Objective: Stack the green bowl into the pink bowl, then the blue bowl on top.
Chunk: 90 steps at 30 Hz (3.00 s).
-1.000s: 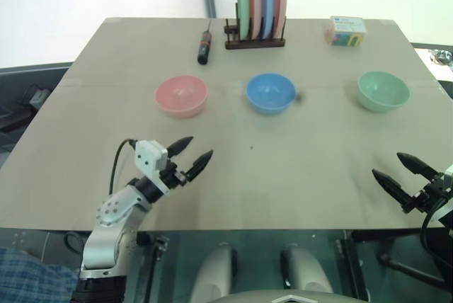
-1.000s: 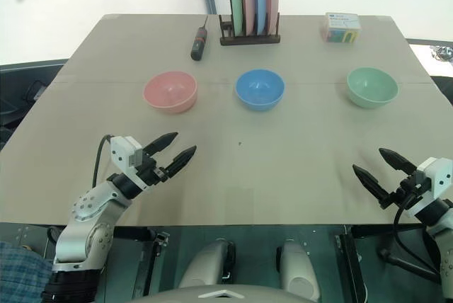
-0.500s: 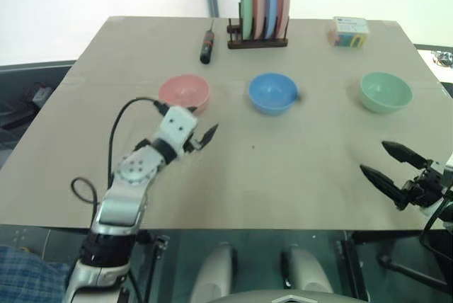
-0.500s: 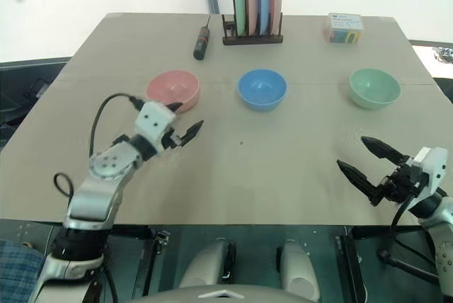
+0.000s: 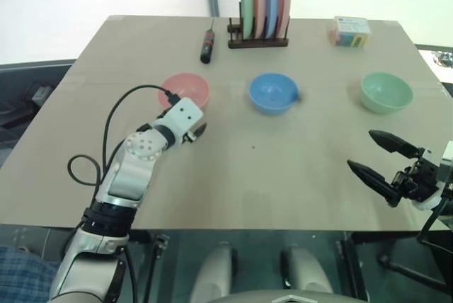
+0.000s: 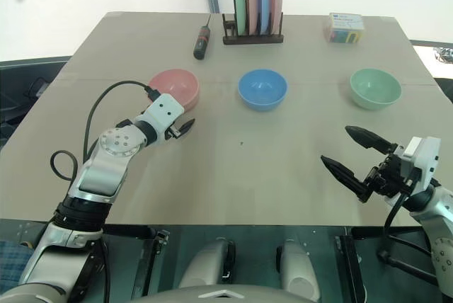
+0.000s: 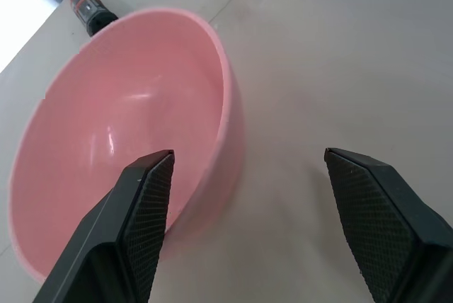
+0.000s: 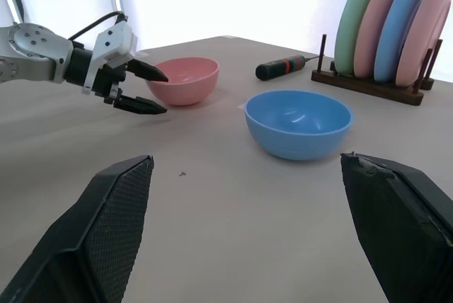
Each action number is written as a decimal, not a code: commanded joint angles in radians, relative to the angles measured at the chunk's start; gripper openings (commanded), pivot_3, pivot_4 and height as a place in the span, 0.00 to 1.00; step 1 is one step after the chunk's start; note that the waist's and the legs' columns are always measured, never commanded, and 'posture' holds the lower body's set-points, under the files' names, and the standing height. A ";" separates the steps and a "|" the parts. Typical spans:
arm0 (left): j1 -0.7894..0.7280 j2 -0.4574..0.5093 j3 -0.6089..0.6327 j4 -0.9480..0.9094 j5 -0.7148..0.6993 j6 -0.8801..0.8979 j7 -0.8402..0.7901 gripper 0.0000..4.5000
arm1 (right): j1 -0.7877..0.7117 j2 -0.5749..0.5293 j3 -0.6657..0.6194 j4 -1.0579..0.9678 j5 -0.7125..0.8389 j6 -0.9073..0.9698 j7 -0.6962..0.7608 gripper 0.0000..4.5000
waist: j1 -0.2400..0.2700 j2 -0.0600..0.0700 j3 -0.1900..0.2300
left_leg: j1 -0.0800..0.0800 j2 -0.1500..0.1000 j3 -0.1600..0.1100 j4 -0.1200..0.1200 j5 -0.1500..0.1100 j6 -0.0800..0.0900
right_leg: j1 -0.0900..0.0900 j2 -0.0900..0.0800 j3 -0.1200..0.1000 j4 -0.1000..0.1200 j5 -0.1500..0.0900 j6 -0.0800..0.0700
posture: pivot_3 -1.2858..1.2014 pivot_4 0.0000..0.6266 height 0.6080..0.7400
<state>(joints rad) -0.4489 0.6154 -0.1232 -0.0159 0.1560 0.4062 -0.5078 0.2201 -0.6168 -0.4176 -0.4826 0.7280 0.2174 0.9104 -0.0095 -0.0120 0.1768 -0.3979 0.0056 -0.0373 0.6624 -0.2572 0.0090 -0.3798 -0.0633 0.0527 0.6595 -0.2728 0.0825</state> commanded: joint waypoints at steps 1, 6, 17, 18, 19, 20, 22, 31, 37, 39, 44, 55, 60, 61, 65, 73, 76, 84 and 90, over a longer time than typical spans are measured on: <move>-0.069 0.018 -0.005 0.085 0.036 -0.057 0.007 0.81 | -0.004 -0.011 -0.018 -0.024 0.000 -0.010 -0.005 0.99 | -0.001 0.000 0.000 | 0.000 0.000 0.000 0.000 0.000 0.000 | 0.000 0.000 0.000 0.000 0.000 0.000 | 0.52 0.24 1.00; -0.153 0.029 -0.069 0.281 0.084 -0.166 -0.034 0.81 | -0.021 -0.012 -0.007 -0.014 -0.004 -0.008 -0.008 0.99 | -0.003 -0.001 0.000 | 0.000 0.000 0.001 0.001 0.000 0.000 | 0.000 0.000 0.000 0.001 0.000 0.000 | 0.52 0.24 1.00; -0.277 0.019 -0.122 0.478 0.120 -0.284 -0.106 0.19 | -0.033 -0.018 -0.015 -0.009 0.002 -0.009 0.005 0.99 | -0.002 -0.001 0.001 | -0.001 0.000 0.000 0.002 0.000 0.000 | 0.000 0.000 0.000 0.002 0.000 0.000 | 0.52 0.24 1.00; -0.281 0.018 -0.123 0.484 0.123 -0.293 -0.110 0.06 | -0.033 -0.018 -0.015 -0.010 0.003 -0.009 0.005 0.99 | -0.002 -0.001 0.001 | -0.001 0.000 0.000 0.002 0.000 0.000 | 0.000 0.000 0.000 0.002 0.000 0.000 | 0.52 0.24 1.00; -0.283 0.018 -0.124 0.488 0.124 -0.299 -0.115 0.00 | -0.032 -0.018 -0.015 -0.010 0.003 -0.009 0.004 0.99 | -0.002 -0.001 0.001 | -0.001 0.000 0.000 0.002 0.000 0.000 | 0.000 0.000 -0.001 0.002 0.000 0.000 | 0.52 0.24 1.00; -0.285 0.019 -0.125 0.491 0.124 -0.305 -0.123 0.00 | -0.032 -0.018 -0.016 -0.010 0.003 -0.009 0.004 0.99 | -0.002 -0.001 0.001 | -0.001 0.000 0.000 0.002 0.000 0.000 | 0.000 0.000 0.000 0.002 0.000 0.000 | 0.52 0.24 1.00; -0.288 0.019 -0.125 0.492 0.124 -0.312 -0.136 0.00 | -0.032 -0.018 -0.016 -0.009 0.003 -0.009 0.004 0.99 | -0.002 -0.001 0.001 | -0.001 0.000 0.000 0.003 0.000 0.000 | 0.000 0.000 0.000 0.002 0.000 0.000 | 0.52 0.24 1.00; -0.186 0.055 -0.156 0.204 0.022 -0.529 -0.362 0.00 | -0.036 -0.022 -0.016 -0.001 0.002 -0.006 0.005 0.99 | -0.001 -0.002 0.001 | -0.002 0.000 0.001 0.004 0.000 0.000 | 0.000 0.000 0.000 0.002 0.000 0.000 | 0.52 0.24 1.00; -0.098 0.107 -0.212 -0.007 -0.035 -0.575 -0.551 0.00 | -0.039 -0.021 -0.013 0.003 -0.002 -0.008 0.004 0.99 | -0.004 -0.001 0.001 | -0.001 0.001 0.001 0.003 0.000 0.000 | -0.001 0.000 0.000 0.002 0.000 0.000 | 0.52 0.24 1.00; -0.101 0.123 -0.231 -0.019 -0.032 -0.620 -0.593 0.00 | -0.035 -0.019 -0.013 0.001 -0.003 -0.007 0.001 0.99 | -0.003 -0.001 0.001 | -0.001 0.001 0.001 0.003 0.000 0.000 | 0.000 0.000 0.000 0.003 0.000 0.000 | 0.52 0.24 1.00; -0.125 0.082 -0.263 0.004 0.003 -0.729 -0.579 0.00 | -0.025 -0.013 -0.011 -0.002 -0.008 -0.012 -0.003 0.99 | -0.002 -0.001 0.001 | -0.001 0.000 0.002 0.006 0.000 0.000 | 0.001 0.001 0.001 0.003 0.000 0.000 | 0.52 0.24 1.00; -0.157 0.001 -0.243 0.040 -0.038 -0.869 -0.546 0.98 | -0.009 -0.007 -0.008 -0.014 -0.008 -0.013 -0.018 0.99 | -0.002 -0.001 0.001 | -0.001 0.001 0.001 0.006 0.000 0.000 | 0.001 0.001 0.000 0.003 0.000 0.000 | 0.52 0.24 1.00; -0.122 -0.015 -0.145 0.041 -0.313 -0.697 -0.618 0.99 | -0.003 -0.010 -0.018 -0.005 -0.008 -0.018 -0.014 0.99 | -0.005 -0.001 0.001 | -0.001 0.001 0.001 0.007 0.000 0.000 | 0.001 0.001 0.000 0.003 0.000 0.000 | 0.52 0.24 1.00; -0.105 -0.008 -0.121 0.030 -0.380 -0.631 -0.637 0.99 | -0.005 -0.012 -0.019 0.000 -0.009 -0.019 -0.013 0.99 | -0.007 -0.001 0.001 | -0.001 0.001 0.001 0.007 0.000 0.000 | 0.001 0.001 0.000 0.003 0.000 0.000 | 0.52 0.24 1.00; -0.034 0.027 0.005 -0.024 -0.635 -0.367 -0.682 0.99 | -0.042 -0.032 -0.014 0.054 -0.061 -0.019 -0.038 0.99 | -0.017 -0.001 0.001 | 0.000 0.002 -0.001 0.006 0.000 0.000 | 0.001 0.002 0.000 0.004 0.000 0.000 | 0.52 0.24 1.00; 0.075 -0.056 0.222 -0.072 -0.857 -0.244 -0.617 0.99 | -0.302 -0.175 0.070 0.345 -0.331 0.008 -0.164 0.99 | -0.005 -0.001 0.001 | 0.001 0.001 0.001 0.008 0.000 0.000 | 0.001 0.001 0.001 0.004 0.000 0.000 | 0.52 0.24 1.00; 0.160 -0.055 0.254 -0.138 -0.915 -0.230 -0.666 0.99 | -0.427 -0.237 0.132 0.515 -0.445 0.008 -0.187 0.99 | -0.007 0.000 0.001 | 0.000 0.001 0.003 0.007 0.000 0.000 | 0.000 0.001 0.002 0.004 0.000 0.000 | 0.52 0.24 1.00; 0.247 -0.089 0.268 -0.125 -0.887 -0.324 -0.731 0.99 | -0.771 -0.249 0.316 0.920 -0.616 -0.092 -0.126 0.99 | -0.008 0.000 0.002 | 0.000 0.001 0.004 0.006 0.000 0.000 | 0.000 0.001 0.002 0.003 0.000 0.000 | 0.52 0.24 1.00; 0.265 -0.099 0.270 -0.114 -0.889 -0.333 -0.750 0.99 | -1.069 -0.182 0.477 1.324 -0.757 -0.155 -0.054 0.99 | -0.022 0.000 0.002 | 0.001 0.001 0.004 0.006 0.000 0.000 | 0.000 0.001 0.002 0.003 0.000 0.000 | 0.52 0.24 1.00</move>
<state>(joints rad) -0.1899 0.5163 0.1287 -0.1106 -0.7279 0.0816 -1.2480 -0.7746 -0.8052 0.0197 0.7271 0.0260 0.1088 0.8269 -0.0314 -0.0118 0.1785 -0.3974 0.0069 -0.0336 0.6683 -0.2571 0.0093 -0.3798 -0.0622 0.0548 0.6624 -0.2724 0.0822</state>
